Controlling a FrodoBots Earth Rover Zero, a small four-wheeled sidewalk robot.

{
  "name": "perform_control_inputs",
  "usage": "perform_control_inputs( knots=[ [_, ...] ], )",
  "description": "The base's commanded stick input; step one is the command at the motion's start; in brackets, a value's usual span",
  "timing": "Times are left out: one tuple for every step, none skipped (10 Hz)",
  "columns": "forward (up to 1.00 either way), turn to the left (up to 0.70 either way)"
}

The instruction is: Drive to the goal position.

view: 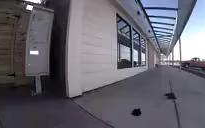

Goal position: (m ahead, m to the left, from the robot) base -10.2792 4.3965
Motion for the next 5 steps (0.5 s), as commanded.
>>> perform_control_inputs(
  knots=[
    [0.00, 0.45],
    [0.00, 0.45],
    [0.00, 0.45],
    [0.00, 0.45],
    [0.00, 0.45]
  ],
)
